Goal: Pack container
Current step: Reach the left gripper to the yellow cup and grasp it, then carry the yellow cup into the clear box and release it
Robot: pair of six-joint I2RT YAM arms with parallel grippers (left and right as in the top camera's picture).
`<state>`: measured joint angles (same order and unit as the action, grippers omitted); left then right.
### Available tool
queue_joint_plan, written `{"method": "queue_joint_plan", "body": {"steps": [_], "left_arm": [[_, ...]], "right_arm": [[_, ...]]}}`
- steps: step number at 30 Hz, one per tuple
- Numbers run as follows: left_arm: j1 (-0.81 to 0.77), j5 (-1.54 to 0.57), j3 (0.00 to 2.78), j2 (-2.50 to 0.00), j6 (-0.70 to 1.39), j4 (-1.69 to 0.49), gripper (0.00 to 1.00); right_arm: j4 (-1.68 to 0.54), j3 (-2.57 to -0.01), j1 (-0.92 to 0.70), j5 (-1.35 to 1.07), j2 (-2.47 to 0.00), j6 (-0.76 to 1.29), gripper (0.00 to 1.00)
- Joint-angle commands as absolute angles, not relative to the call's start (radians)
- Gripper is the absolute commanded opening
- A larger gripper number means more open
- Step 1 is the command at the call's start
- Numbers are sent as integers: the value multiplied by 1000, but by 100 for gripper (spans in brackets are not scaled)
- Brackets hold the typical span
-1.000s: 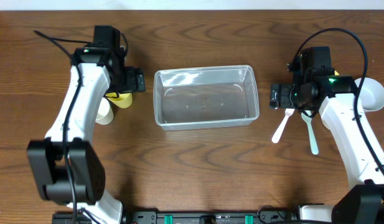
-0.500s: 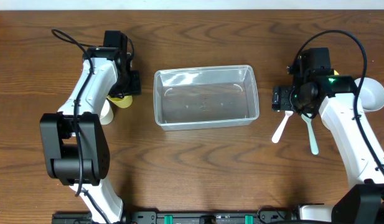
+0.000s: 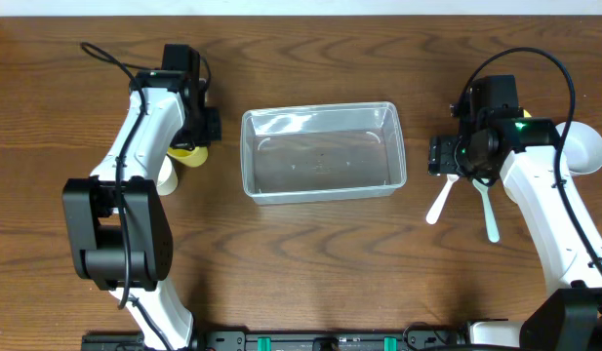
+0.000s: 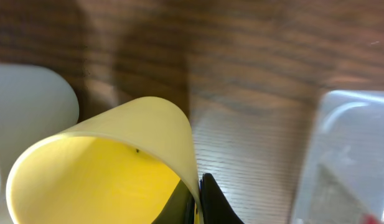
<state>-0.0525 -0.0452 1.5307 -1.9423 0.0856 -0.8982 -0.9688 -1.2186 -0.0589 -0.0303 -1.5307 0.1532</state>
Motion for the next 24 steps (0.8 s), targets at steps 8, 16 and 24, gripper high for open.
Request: {"method": "queue_joint_plan", "body": {"steps": [8, 16, 24], "left_arm": [[-247, -37, 1783, -1743, 73, -1070, 6], [-434, -37, 1747, -1738, 73, -1166, 6], [-485, -37, 1683, -1855, 72, -1106, 6]], "right_arm": [[-969, -1238, -53, -34, -1532, 160, 75], [-969, -1238, -53, -35, -1532, 160, 75], [-988, -1238, -53, -35, -1532, 160, 75]]}}
